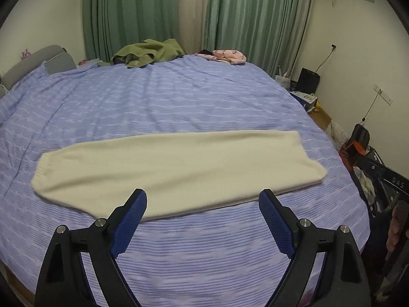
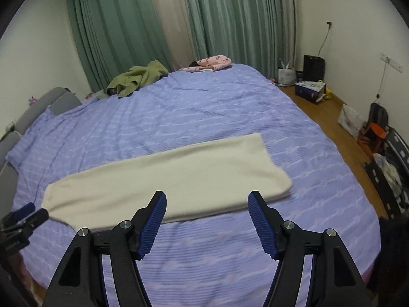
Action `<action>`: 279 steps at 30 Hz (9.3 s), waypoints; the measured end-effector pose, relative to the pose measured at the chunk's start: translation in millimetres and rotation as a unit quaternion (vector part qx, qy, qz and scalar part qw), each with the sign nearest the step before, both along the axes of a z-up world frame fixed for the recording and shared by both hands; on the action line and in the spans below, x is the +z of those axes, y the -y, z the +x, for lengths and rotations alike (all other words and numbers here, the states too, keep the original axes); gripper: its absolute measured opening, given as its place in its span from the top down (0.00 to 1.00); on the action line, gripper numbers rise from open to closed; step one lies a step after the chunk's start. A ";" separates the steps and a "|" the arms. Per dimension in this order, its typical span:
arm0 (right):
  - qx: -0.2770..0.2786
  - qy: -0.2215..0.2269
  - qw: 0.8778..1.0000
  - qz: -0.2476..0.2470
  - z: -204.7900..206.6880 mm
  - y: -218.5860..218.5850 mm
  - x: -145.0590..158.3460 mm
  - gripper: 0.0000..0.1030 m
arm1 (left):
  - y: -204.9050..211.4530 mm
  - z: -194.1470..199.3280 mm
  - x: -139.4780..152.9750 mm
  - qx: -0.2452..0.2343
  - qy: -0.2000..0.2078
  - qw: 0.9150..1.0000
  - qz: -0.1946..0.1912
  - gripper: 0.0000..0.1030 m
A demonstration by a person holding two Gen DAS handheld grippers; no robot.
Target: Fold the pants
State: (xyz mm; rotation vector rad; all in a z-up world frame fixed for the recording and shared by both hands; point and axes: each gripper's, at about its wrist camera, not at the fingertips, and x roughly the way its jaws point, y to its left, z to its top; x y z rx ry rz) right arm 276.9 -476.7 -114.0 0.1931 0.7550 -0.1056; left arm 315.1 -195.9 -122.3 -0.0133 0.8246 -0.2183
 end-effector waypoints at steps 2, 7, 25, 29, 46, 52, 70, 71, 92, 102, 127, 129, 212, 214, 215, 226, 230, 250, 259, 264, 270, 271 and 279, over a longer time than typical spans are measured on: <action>0.011 -0.003 1.000 0.006 11.3 28.3 -8.8 0.35 | 37.5 2.0 -2.8 -0.003 0.000 1.000 -0.004 0.13; 0.027 -0.012 0.999 0.017 43.7 99.8 -37.9 0.35 | 119.9 30.6 -22.6 -0.033 -0.013 0.999 0.007 0.13; -0.015 -0.082 0.985 0.154 154.4 203.0 -210.2 0.40 | 234.3 103.5 -144.9 -0.081 -0.083 0.992 0.059 0.13; -0.030 -0.114 0.972 0.204 155.8 210.6 -242.7 0.53 | 237.4 105.3 -152.1 -0.079 -0.094 0.991 0.057 0.13; 0.015 -0.109 0.961 0.253 126.7 220.5 -221.9 0.87 | 263.8 112.9 -147.1 -0.100 -0.107 0.989 0.030 0.13; -0.007 -0.156 0.978 0.135 128.5 211.0 -225.0 0.52 | 261.1 117.1 -145.9 -0.094 -0.095 0.990 0.044 0.13; 0.126 -0.113 0.982 0.087 317.3 191.7 -215.1 0.50 | 243.1 187.4 -155.8 -0.068 -0.035 0.995 0.060 0.13; 0.130 -0.126 0.979 0.099 322.2 191.3 -224.3 0.52 | 242.4 187.8 -158.7 -0.068 -0.037 0.995 0.061 0.13; 0.026 -0.044 0.996 0.072 278.1 213.0 -180.6 0.46 | 240.5 181.8 -157.2 -0.069 -0.020 0.995 0.074 0.13; -0.063 -0.037 0.977 0.202 108.4 211.0 -182.3 0.46 | 257.4 126.4 -140.6 -0.114 -0.019 0.990 0.085 0.12; -0.119 -0.017 0.924 0.363 118.6 162.3 -259.9 0.12 | 252.7 99.3 -125.2 -0.107 0.001 0.989 0.104 0.12; -0.112 0.017 0.920 0.376 110.4 170.6 -245.4 0.29 | 248.9 98.7 -125.3 -0.103 0.000 0.989 0.103 0.12; 0.142 -0.063 0.988 0.020 180.2 -308.4 -106.2 0.18 | -259.9 106.4 -134.2 0.071 -0.128 0.988 -0.044 0.12; 0.126 -0.082 0.988 0.020 199.8 -290.2 -115.3 0.18 | -243.9 116.0 -144.1 0.060 -0.139 0.986 -0.068 0.12; 0.125 -0.092 0.987 0.028 209.4 -282.7 -122.0 0.18 | -237.9 121.4 -149.5 0.057 -0.147 0.984 -0.080 0.12; 0.087 -0.183 0.973 0.112 255.8 -243.9 -186.7 0.18 | -209.4 157.0 -211.6 0.064 -0.227 0.961 -0.143 0.17; 0.090 -0.207 0.961 0.163 257.4 -242.3 -203.4 0.43 | -202.7 150.5 -213.2 0.040 -0.219 0.968 -0.116 0.31; 0.233 -0.103 0.967 0.029 352.8 -382.3 -116.4 0.55 | -217.7 121.3 -210.6 0.058 -0.219 0.971 -0.084 0.74; 0.163 -0.093 0.982 -0.028 255.7 -353.6 -98.7 0.36 | -302.2 80.0 -154.9 0.154 -0.146 0.975 -0.062 0.35; 0.185 -0.099 0.977 -0.029 210.4 -388.1 -99.3 0.29 | -379.7 64.2 -137.0 0.212 -0.107 0.970 -0.061 0.16; 0.225 -0.105 0.968 -0.034 195.5 -461.7 -115.9 0.22 | -454.5 78.1 -162.1 0.256 -0.108 0.953 -0.121 0.12; 0.231 -0.109 0.966 -0.033 196.7 -472.3 -120.8 0.22 | -468.0 83.2 -170.8 0.265 -0.112 0.947 -0.140 0.12; 0.239 -0.138 0.961 -0.029 216.1 -532.6 -163.7 0.22 | -522.6 113.0 -240.5 0.303 -0.132 0.902 -0.278 0.14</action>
